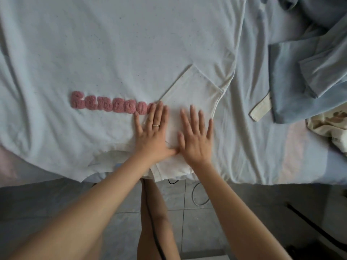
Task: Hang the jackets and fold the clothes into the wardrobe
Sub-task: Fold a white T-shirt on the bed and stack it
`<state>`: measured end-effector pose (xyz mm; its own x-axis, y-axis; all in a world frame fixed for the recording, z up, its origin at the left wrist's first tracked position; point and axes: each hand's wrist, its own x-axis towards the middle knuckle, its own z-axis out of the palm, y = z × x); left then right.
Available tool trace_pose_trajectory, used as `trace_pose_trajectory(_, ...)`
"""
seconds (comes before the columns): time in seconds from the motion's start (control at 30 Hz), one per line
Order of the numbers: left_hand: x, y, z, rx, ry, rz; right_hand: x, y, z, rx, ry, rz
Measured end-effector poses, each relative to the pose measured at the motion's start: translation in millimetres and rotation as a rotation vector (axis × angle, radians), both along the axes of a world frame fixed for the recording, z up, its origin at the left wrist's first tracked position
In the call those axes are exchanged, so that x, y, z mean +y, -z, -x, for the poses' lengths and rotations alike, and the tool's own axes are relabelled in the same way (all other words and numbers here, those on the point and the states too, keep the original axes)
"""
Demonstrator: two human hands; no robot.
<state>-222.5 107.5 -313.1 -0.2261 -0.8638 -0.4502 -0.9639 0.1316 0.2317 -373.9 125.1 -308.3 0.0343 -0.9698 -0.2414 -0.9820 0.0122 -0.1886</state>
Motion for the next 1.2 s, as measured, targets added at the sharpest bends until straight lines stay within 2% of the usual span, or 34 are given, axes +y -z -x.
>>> trace_pose_trajectory(0.1, 0, -1, 0, -0.015, 0.037, -0.038, 50, 4, 25, 0.074, 0.094, -0.159)
trace_pose_trajectory(0.23, -8, -8, -1, -0.022, 0.068, -0.145, 50, -4, 23, 0.111, 0.211, -0.28)
trace_pose_trajectory(0.3, -11, -17, -4, 0.047, 0.101, -0.189, 43, -15, 10, 0.061, 0.313, -0.247)
trace_pose_trajectory(0.37, -12, -27, -14, 0.17, 0.079, -0.165, 33, -25, -2, 0.0, 0.299, -0.144)
trace_pose_trajectory(0.43, -16, -38, -41, 0.277, -0.107, -0.008, 16, -31, -22, -0.037, 0.189, -0.054)
trace_pose_trajectory(0.57, -34, -55, -148, 0.346, -0.912, 0.457, -26, -33, -88, -0.168, -0.003, 0.01)
trace_pose_trajectory(0.63, -45, -57, -207, 0.285, -1.322, 0.49, -44, -35, -114, -0.21, -0.118, -0.007)
trace_pose_trajectory(0.7, -53, -54, -272, 0.255, -1.564, 0.4, -65, -35, -150, -0.258, -0.225, -0.054)
trace_pose_trajectory(0.73, -56, -48, -299, 0.329, -1.598, 0.391, -75, -38, -167, -0.272, -0.264, -0.092)
trace_pose_trajectory(0.8, -55, -46, -341, 0.658, -1.649, 0.366, -86, -39, -204, -0.356, -0.316, -0.17)
trace_pose_trajectory(0.87, -51, -44, -368, 0.905, -1.742, 0.169, -89, -41, -242, -0.447, -0.341, -0.202)
trace_pose_trajectory(0.93, -52, -38, -367, 1.024, -1.786, -0.103, -90, -42, -259, -0.484, -0.338, -0.23)
trace_pose_trajectory(0.97, -53, -37, -368, 1.033, -1.79, -0.135, -88, -41, -269, -0.486, -0.347, -0.264)
trace_pose_trajectory(1.1, -52, -41, -365, 0.931, -1.808, -0.022, -78, -43, -299, -0.351, -0.357, -0.454)
trace_pose_trajectory(1.2, -47, -64, -355, 1.037, -1.87, 0.03, -75, -42, -302, -0.298, -0.32, -0.52)
